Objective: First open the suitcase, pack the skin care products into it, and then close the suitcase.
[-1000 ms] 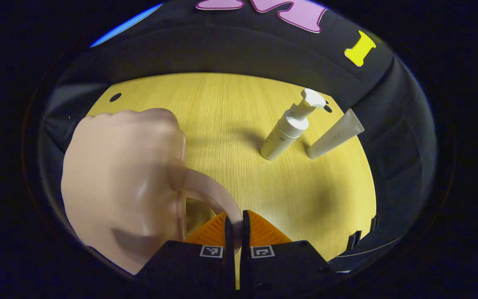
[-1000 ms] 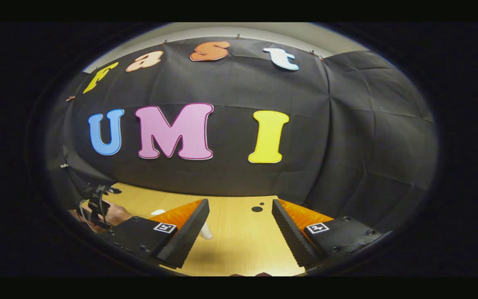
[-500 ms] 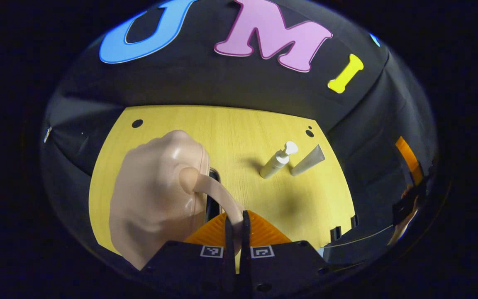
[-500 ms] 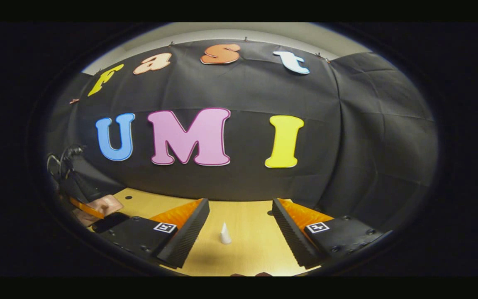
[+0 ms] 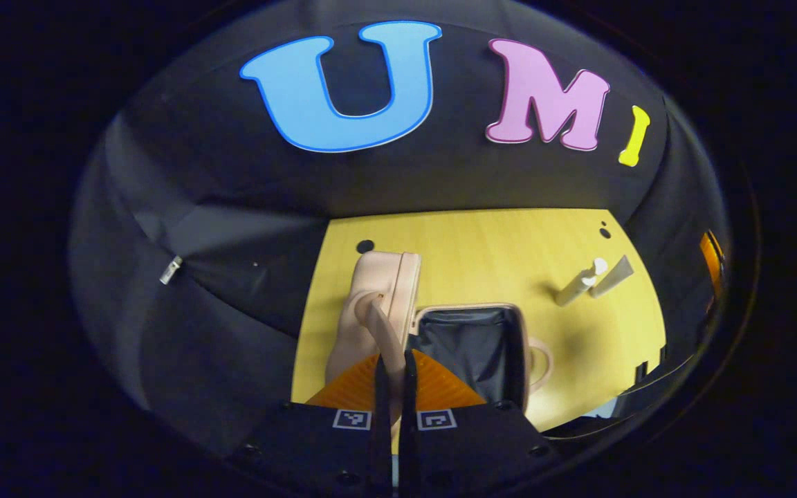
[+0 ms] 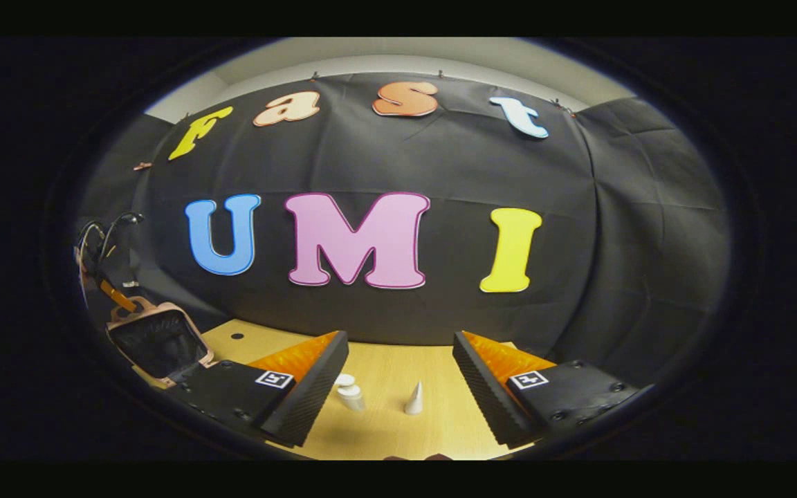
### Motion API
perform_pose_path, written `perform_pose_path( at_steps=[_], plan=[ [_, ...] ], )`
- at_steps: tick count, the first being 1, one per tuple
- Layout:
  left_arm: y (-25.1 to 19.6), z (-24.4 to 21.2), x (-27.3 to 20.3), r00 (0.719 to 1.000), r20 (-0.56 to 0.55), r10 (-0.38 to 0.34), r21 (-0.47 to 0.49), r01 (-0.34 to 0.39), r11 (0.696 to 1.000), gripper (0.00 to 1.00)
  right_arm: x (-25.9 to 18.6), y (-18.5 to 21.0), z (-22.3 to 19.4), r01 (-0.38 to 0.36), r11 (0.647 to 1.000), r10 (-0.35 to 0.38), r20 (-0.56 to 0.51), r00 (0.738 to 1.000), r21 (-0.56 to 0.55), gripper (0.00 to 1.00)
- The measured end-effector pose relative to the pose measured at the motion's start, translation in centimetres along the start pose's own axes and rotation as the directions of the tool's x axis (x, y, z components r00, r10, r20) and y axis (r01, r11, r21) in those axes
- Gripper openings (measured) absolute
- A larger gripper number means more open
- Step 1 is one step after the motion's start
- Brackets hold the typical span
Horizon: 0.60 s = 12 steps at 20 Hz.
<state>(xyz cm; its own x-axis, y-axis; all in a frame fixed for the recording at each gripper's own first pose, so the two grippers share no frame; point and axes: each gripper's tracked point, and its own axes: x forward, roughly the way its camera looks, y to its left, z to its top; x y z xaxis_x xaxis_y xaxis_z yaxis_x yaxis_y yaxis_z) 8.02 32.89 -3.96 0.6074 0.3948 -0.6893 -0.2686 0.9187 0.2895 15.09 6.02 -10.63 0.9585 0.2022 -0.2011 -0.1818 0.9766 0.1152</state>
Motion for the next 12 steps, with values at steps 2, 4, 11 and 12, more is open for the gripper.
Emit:
perform_pose_path(
  at_steps=[2,4,11,12],
  plan=[
    [5.5,0.3,1.8,0.993,0.020,0.116,0.052,-0.117,0.992,0.09,-0.1,0.8,0.0,0.007,1.000,-0.007,-0.004,1.000,-0.004,0.97],
    [8.5,-0.8,4.6,0.990,-0.011,0.141,0.032,-0.141,0.990,0.09,-0.4,1.6,0.2,0.013,1.000,-0.013,-0.007,1.000,-0.014,0.97],
    [16.9,-10.6,15.6,0.965,-0.166,0.204,-0.023,-0.211,0.977,0.09,-1.3,4.6,0.2,0.058,0.998,-0.060,-0.044,0.997,-0.033,0.97],
    [17.4,-12.3,17.2,0.960,-0.195,0.200,-0.039,-0.212,0.977,0.09,-1.4,4.9,0.2,0.064,0.998,-0.065,-0.053,0.996,-0.019,0.97]
  ],
)
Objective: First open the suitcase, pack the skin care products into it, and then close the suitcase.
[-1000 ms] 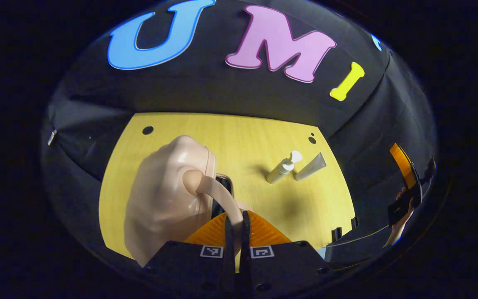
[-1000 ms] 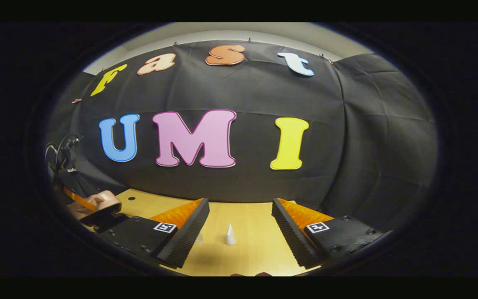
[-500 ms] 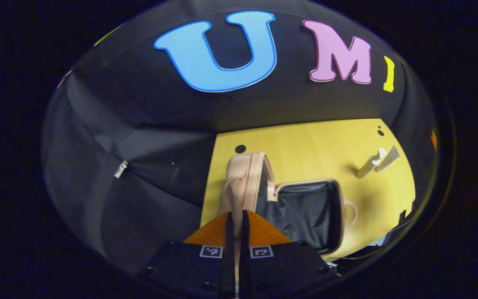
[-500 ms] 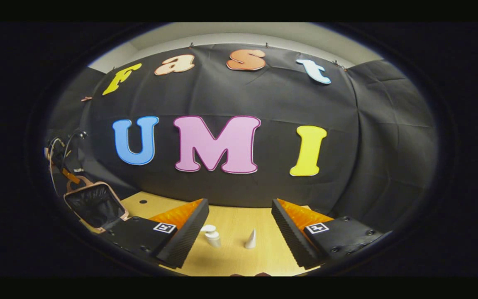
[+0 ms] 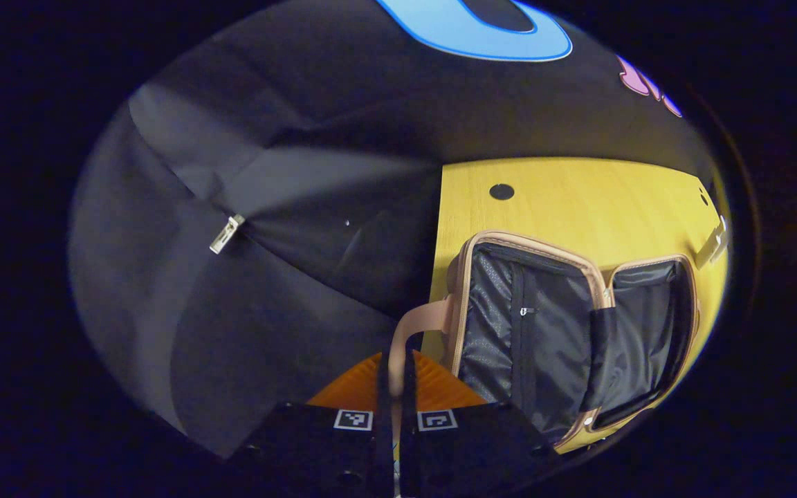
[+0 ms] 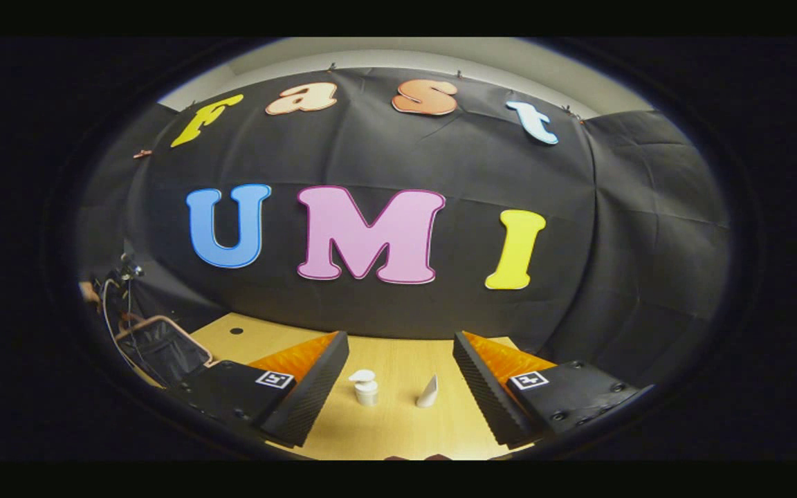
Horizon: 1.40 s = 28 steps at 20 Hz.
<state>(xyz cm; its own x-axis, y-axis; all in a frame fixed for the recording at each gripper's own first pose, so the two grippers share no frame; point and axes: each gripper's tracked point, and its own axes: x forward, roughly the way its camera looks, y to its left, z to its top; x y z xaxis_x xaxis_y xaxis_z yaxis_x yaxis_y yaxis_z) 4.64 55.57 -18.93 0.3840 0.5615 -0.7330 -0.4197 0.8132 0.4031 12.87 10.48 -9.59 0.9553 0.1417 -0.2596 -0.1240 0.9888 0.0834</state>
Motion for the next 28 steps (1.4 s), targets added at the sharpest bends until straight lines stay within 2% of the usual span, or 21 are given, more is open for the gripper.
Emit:
perform_pose_path(
  at_steps=[3,6,7,8,10,12,13,14,15,17,18,19,20,21,22,23,24,26,27,28],
  plan=[
    [-0.1,-3.5,5.5,0.997,-0.066,-0.046,-0.045,0.043,0.998,0.09,-0.4,0.5,-0.8,0.027,0.998,-0.023,-0.050,0.998,0.062,0.97],
    [-0.6,-5.8,9.0,0.988,-0.130,-0.081,-0.107,0.067,0.992,0.09,-0.7,0.1,-1.2,0.074,0.996,-0.069,-0.078,0.995,0.058,0.96],
    [-0.3,-5.7,9.6,0.989,-0.130,-0.074,-0.103,0.061,0.993,0.09,-0.6,0.1,-1.3,0.084,0.995,-0.079,-0.088,0.993,0.058,0.92],
    [-0.1,-5.7,9.8,0.989,-0.129,-0.071,-0.087,0.060,0.994,0.10,-0.7,0.1,-1.5,0.092,0.994,-0.086,-0.100,0.991,0.058,0.97],
    [0.7,-6.2,10.3,0.992,-0.116,-0.042,-0.025,0.040,0.999,0.14,-0.6,0.4,-1.9,0.100,0.993,-0.094,-0.112,0.989,0.056,0.97],
    [1.4,-6.4,10.0,0.994,-0.108,0.006,0.026,-0.004,1.000,0.28,-0.3,0.5,-2.7,0.105,0.993,-0.097,-0.127,0.987,0.055,0.97],
    [1.5,-6.0,9.4,0.996,-0.088,0.022,0.035,-0.019,0.999,0.39,-0.2,0.5,-3.4,0.109,0.992,-0.100,-0.144,0.984,0.060,0.96],
    [1.5,-4.7,8.4,0.999,-0.035,0.032,0.039,-0.031,0.999,0.49,-0.2,0.4,-4.2,0.115,0.991,-0.102,-0.167,0.981,0.073,0.97],
    [1.8,-2.8,6.9,0.998,0.037,0.055,0.048,-0.057,0.997,0.60,-0.1,0.5,-4.9,0.118,0.989,-0.100,-0.185,0.978,0.088,0.93],
    [2.7,1.8,3.2,0.968,0.215,0.127,0.063,-0.144,0.988,0.89,0.5,0.5,-6.0,0.120,0.987,-0.094,-0.215,0.972,0.111,0.97],
    [2.4,4.0,0.9,0.942,0.302,0.147,0.062,-0.173,0.983,0.95,0.8,0.4,-6.3,0.119,0.986,-0.091,-0.223,0.971,0.116,0.97],
    [1.3,5.3,-1.2,0.922,0.365,0.132,0.053,-0.163,0.985,0.98,1.0,0.4,-6.5,0.119,0.986,-0.091,-0.226,0.970,0.115,0.97],
    [-0.4,6.1,-3.0,0.908,0.407,0.097,0.029,-0.120,0.992,0.97,1.4,0.3,-6.6,0.117,0.987,-0.090,-0.221,0.971,0.111,0.92],
    [-2.7,6.8,-5.2,0.901,0.433,0.023,-0.014,-0.019,1.000,0.97,1.7,0.1,-6.5,0.110,0.989,-0.088,-0.203,0.975,0.098,0.97],
    [-5.1,7.6,-6.9,0.889,0.453,-0.061,-0.045,0.091,0.995,0.98,2.0,-0.2,-6.7,0.109,0.991,-0.094,-0.185,0.978,0.075,0.97],
    [-7.8,8.8,-8.9,0.865,0.483,-0.133,-0.069,0.189,0.980,0.97,2.2,-0.8,-7.3,0.112,0.992,-0.100,-0.182,0.978,0.056,0.96],
    [-10.8,9.9,-11.6,0.830,0.528,-0.179,-0.074,0.255,0.964,0.98,2.4,-1.2,-7.9,0.110,0.993,-0.100,-0.182,0.978,0.045,1.00],
    [-16.9,10.7,-16.4,0.747,0.606,-0.271,-0.035,0.366,0.930,0.98,2.8,-1.7,-9.3,0.098,0.995,-0.090,-0.189,0.978,0.033,0.97],
    [-21.0,10.5,-18.6,0.698,0.624,-0.351,0.000,0.450,0.893,0.98,3.0,-1.8,-10.1,0.087,0.996,-0.080,-0.194,0.978,0.025,0.97],
    [-25.5,10.2,-21.5,0.644,0.627,-0.438,0.039,0.535,0.844,0.96,3.4,-2.0,-11.0,0.074,0.997,-0.070,-0.200,0.977,0.014,0.97]
  ],
)
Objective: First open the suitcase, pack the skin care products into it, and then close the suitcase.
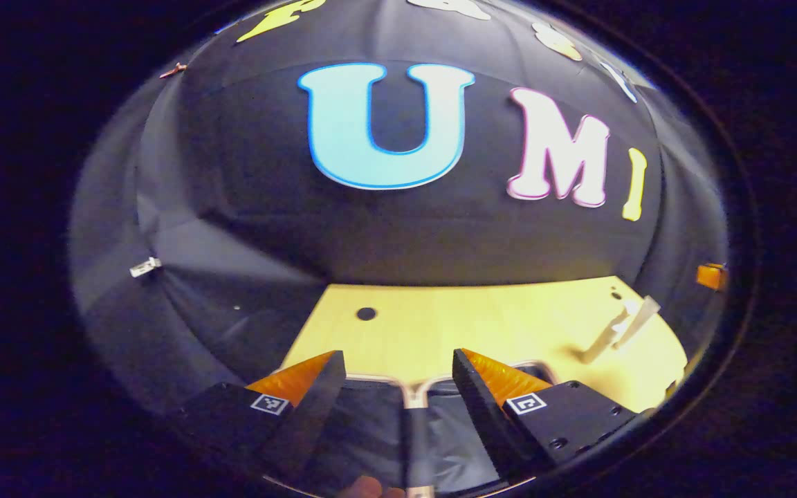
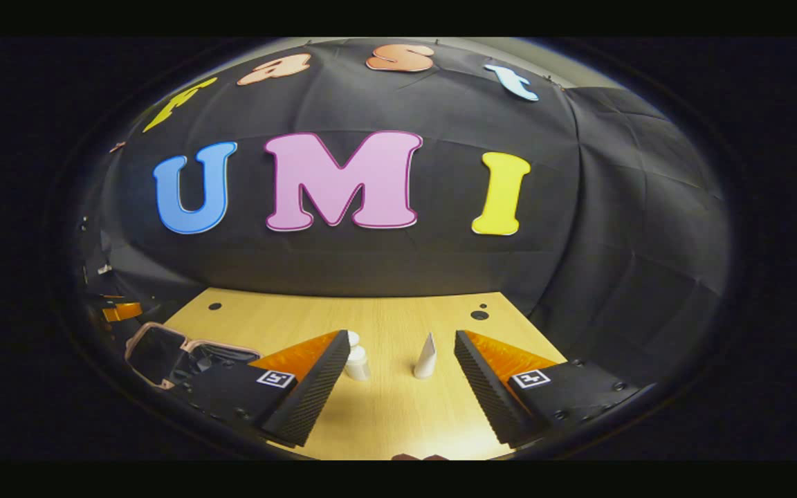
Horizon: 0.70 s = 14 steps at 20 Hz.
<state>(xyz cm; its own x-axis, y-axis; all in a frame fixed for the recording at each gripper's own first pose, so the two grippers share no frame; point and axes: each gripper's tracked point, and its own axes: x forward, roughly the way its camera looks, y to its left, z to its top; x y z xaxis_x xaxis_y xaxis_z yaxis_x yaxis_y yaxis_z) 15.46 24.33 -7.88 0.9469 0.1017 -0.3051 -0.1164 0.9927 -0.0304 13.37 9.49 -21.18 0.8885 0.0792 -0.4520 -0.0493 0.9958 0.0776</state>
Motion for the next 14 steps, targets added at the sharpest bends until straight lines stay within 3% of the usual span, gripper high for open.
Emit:
perform_pose_path(
  at_steps=[2,5,10,14],
  plan=[
    [-9.3,0.1,-0.6,0.990,0.015,-0.137,0.004,0.137,0.991,0.96,0.9,-0.5,-1.4,-0.021,1.000,0.021,-0.020,1.000,-0.014,0.97],
    [-17.6,-2.3,1.6,0.979,-0.039,-0.202,0.114,0.206,0.972,0.96,2.8,-2.4,-3.7,-0.024,1.000,0.024,-0.054,0.998,-0.007,0.97],
    [-26.3,-7.0,6.0,0.955,-0.162,-0.249,0.127,0.270,0.954,0.96,7.3,-3.9,-8.9,-0.058,0.998,0.061,-0.140,0.988,0.024,0.97],
    [-30.0,-10.9,11.5,0.952,-0.219,-0.213,0.133,0.245,0.960,0.96,10.9,-4.4,-12.4,-0.128,0.992,0.125,-0.222,0.967,0.002,0.97]
  ],
)
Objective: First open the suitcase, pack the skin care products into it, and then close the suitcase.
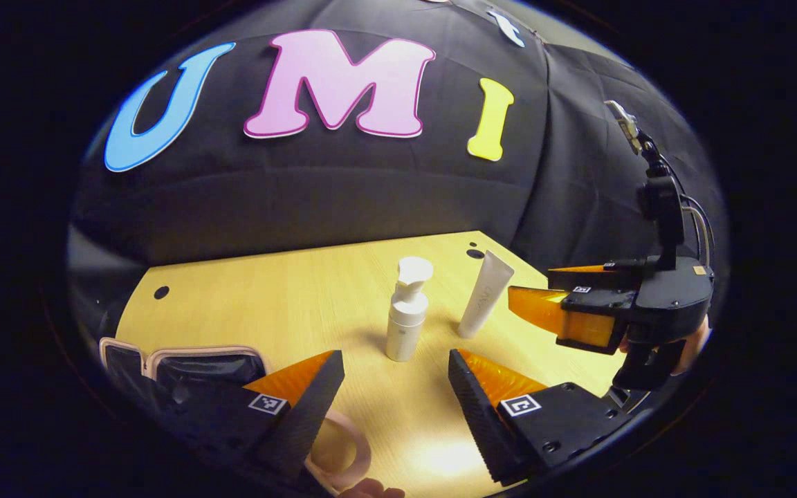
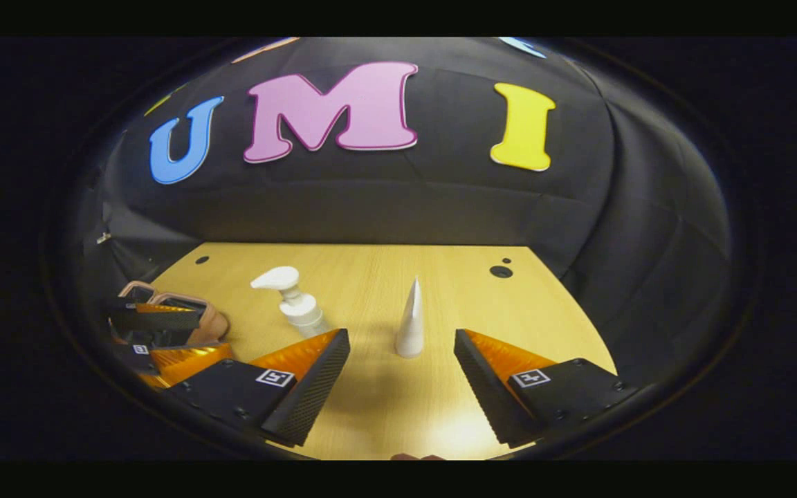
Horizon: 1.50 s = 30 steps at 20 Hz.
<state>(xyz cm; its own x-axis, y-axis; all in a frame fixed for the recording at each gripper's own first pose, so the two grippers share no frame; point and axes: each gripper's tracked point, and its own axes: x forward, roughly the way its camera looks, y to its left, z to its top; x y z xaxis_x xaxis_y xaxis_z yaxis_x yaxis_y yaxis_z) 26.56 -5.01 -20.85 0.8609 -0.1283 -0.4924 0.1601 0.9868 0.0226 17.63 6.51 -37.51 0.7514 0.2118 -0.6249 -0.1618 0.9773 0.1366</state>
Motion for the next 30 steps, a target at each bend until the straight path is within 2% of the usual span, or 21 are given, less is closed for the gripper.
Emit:
perform_pose_path(
  at_steps=[6,7,8,9,10,14,21,26,27,28,29,30],
  plan=[
    [0.3,-1.5,6.0,0.995,-0.053,0.089,-0.051,-0.092,0.994,0.96,4.9,-0.1,-2.8,-0.073,0.997,0.073,-0.059,0.996,-0.006,0.97],
    [0.6,-1.6,7.0,0.992,-0.057,0.112,-0.043,-0.115,0.992,0.96,5.8,-0.1,-3.0,-0.081,0.997,0.079,-0.060,0.995,-0.017,0.93],
    [0.9,-1.8,7.9,0.990,-0.064,0.129,-0.037,-0.131,0.991,0.96,6.5,-0.2,-3.1,-0.084,0.996,0.082,-0.060,0.995,-0.028,0.98],
    [1.0,-1.9,8.8,0.988,-0.070,0.136,-0.032,-0.139,0.990,0.96,7.0,-0.5,-3.3,-0.083,0.996,0.081,-0.061,0.995,-0.035,0.93],
    [0.7,-1.9,9.6,0.987,-0.076,0.139,-0.029,-0.142,0.989,0.96,7.6,-0.6,-3.3,-0.084,0.996,0.082,-0.061,0.995,-0.027,0.98],
    [-0.4,-2.1,12.2,0.988,-0.088,0.131,-0.018,-0.133,0.991,0.96,8.7,-1.3,-4.2,-0.083,0.997,0.082,-0.085,0.993,-0.003,0.97],
    [0.6,-2.7,14.8,0.982,-0.110,0.153,-0.026,-0.156,0.987,0.96,10.6,-1.3,-5.1,-0.088,0.996,0.087,-0.107,0.990,0.002,0.96],
    [1.0,-2.7,16.1,0.981,-0.113,0.156,-0.011,-0.158,0.987,0.96,12.0,-1.7,-5.5,-0.061,0.998,0.062,-0.112,0.992,0.008,0.96],
    [0.8,-2.7,16.4,0.982,-0.116,0.150,-0.008,-0.152,0.988,0.96,12.2,-1.9,-5.7,-0.055,0.998,0.057,-0.116,0.992,0.016,1.00],
    [0.4,-2.6,16.7,0.985,-0.114,0.132,-0.011,-0.135,0.991,0.96,12.4,-2.0,-6.0,-0.043,0.999,0.045,-0.126,0.991,0.023,1.00],
    [0.2,-2.5,16.8,0.985,-0.108,0.132,-0.010,-0.134,0.991,0.96,12.1,-1.3,-6.3,-0.070,0.997,0.075,-0.141,0.987,0.043,1.00],
    [0.3,-2.1,16.3,0.981,-0.130,0.141,0.000,-0.142,0.990,0.89,12.6,-1.8,-6.3,-0.041,0.999,0.041,-0.142,0.989,0.002,0.77]
  ],
)
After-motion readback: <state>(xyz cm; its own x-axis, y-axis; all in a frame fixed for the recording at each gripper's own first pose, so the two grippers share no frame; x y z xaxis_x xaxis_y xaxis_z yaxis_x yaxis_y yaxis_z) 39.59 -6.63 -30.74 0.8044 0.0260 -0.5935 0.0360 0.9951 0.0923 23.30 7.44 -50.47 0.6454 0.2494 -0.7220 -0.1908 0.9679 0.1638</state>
